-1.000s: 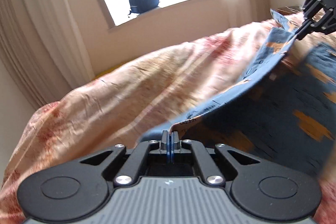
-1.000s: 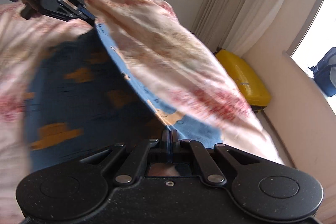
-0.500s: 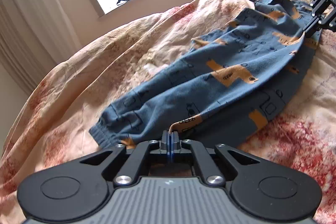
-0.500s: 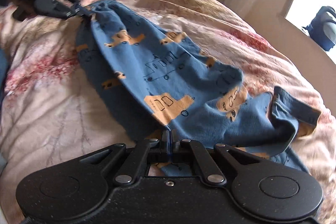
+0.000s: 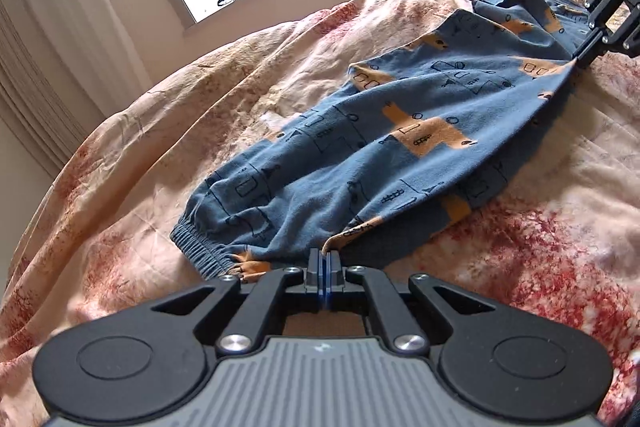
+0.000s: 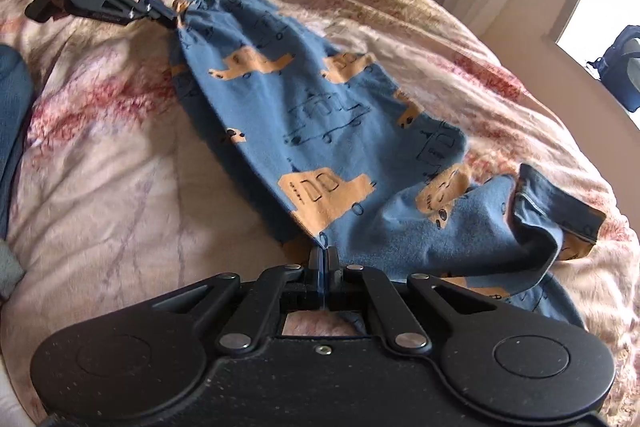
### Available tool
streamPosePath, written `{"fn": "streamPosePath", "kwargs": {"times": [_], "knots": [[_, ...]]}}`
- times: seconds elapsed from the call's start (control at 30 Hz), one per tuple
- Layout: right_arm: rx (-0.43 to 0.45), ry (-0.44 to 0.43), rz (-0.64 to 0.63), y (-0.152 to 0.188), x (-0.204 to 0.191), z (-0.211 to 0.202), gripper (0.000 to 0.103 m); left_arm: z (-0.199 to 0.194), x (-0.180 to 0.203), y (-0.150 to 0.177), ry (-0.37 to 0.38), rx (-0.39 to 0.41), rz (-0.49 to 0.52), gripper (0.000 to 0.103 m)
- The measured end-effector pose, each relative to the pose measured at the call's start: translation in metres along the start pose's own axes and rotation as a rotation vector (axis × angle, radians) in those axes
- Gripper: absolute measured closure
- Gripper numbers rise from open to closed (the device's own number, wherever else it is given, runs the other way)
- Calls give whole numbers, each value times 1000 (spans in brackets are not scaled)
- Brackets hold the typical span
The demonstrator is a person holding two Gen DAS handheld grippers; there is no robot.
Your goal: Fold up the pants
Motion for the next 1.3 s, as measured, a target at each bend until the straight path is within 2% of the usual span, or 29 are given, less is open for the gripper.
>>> {"fn": "streamPosePath", "kwargs": {"times": [0.13, 0.17, 0.23, 0.27, 0.3, 0.37, 0.4, 0.47, 0.53, 0.6, 0.67, 0.73, 0.8, 0.9, 0.97, 1.1, 1.17, 1.3], "knots": [[-46, 1, 27, 4, -1, 16, 102, 4, 5, 0, 75, -50, -10, 100], [-42, -6, 33, 5, 0, 16, 96, 2, 8, -2, 90, -54, -2, 92], [-34, -19, 51, 7, 3, 11, 86, -8, 14, -8, 108, -46, -14, 63], [-19, -13, 72, 8, 8, 4, 78, -15, 19, -14, 124, -17, -32, 39], [8, -1, 103, 9, 16, -5, 64, -21, 25, -21, 131, 17, -57, 26], [65, 36, 194, 15, 39, -26, 34, -30, 43, -41, 158, 72, -106, 20], [90, 63, 246, 20, 54, -36, 27, -31, 56, -53, 184, 98, -133, 10], [133, 107, 355, 36, 84, -55, 2, -28, 85, -79, 225, 151, -191, 0], [170, 113, 474, 57, 113, -68, 1, -18, 119, -108, 277, 202, -219, 0], [189, 104, 597, 80, 139, -72, 1, -5, 157, -136, 307, 214, -203, 0], [194, 133, 681, 100, 157, -69, 1, 7, 194, -160, 286, 226, -164, 0], [196, 163, 704, 111, 168, -66, 1, 15, 226, -179, 251, 238, -111, 0], [194, 160, 696, 111, 175, -60, 1, 21, 252, -190, 255, 254, -70, 2], [184, 113, 643, 92, 182, -48, 1, 27, 273, -196, 302, 269, -67, 10], [178, 123, 596, 75, 185, -43, 1, 30, 276, -195, 312, 267, -71, 15], [140, 95, 517, 36, 190, -27, 3, 32, 273, -191, 361, 264, -105, 39], [108, 58, 506, 17, 193, -17, 22, 29, 268, -191, 361, 272, -113, 52], [69, 13, 476, -18, 190, 6, 39, 25, 263, -187, 362, 285, -123, 65]]}}
Point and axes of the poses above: each gripper's, at about its wrist camera, not at the fingertips, and z roughly the way its jaws point, x to its right, y to its underside, the point moved 6 cm from there along z, roughly the way its jaws point, and after that the axes turned 8 degrees about -x, right-handed, at the moved point
